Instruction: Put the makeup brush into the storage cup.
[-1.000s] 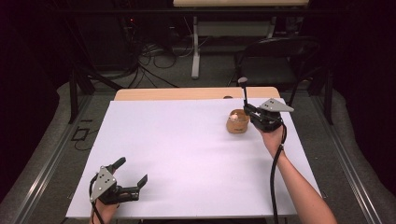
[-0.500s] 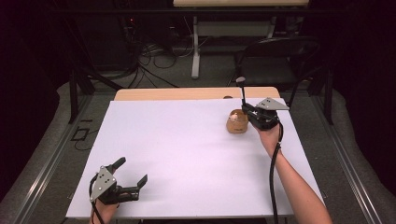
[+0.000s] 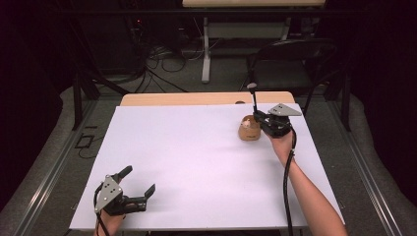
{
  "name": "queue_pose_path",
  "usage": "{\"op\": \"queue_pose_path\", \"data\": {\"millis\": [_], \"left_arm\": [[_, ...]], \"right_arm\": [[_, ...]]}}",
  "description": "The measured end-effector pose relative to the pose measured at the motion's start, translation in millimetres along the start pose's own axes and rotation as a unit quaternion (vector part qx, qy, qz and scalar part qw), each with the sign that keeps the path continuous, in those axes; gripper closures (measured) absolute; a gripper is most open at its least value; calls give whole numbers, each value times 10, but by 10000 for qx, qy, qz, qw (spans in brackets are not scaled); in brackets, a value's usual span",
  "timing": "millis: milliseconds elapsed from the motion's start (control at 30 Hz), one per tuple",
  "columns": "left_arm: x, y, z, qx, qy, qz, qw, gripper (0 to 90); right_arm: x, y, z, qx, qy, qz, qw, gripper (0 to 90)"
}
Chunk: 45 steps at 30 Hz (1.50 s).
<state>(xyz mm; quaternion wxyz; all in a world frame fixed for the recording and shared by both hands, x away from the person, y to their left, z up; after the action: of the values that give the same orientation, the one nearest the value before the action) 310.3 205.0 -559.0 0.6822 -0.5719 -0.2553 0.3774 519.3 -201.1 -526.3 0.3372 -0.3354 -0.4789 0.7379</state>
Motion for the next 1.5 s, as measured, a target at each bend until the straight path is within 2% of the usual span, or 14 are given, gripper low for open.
{"op": "queue_pose_path", "data": {"millis": [333,900,1500], "left_arm": [[0,0,1,5,1,3,10000,0],[-2,1,-2,5,14,-4,10000,0],[0,3,-7,11,7,3,10000,0]], "right_arm": [[-1,94,-53,232,-83,-64,9997,790],[-9,174,-97,384,-133,-158,9990,790],[-16,241,-131,575,-155,-131,9981,789]]}}
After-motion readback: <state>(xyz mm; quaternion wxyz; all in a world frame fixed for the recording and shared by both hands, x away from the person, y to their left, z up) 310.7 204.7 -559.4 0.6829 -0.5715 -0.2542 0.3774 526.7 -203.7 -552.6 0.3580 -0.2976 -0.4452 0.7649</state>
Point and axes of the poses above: each handheld gripper's, and its own axes: z roughly backward along the jaws, y roughly out of its underside, x roughly to its left, the point moved 8 cm from there along -z, roughly forward along the jaws, and after that the axes turned 7 degrees about z, right-handed, at the moved point
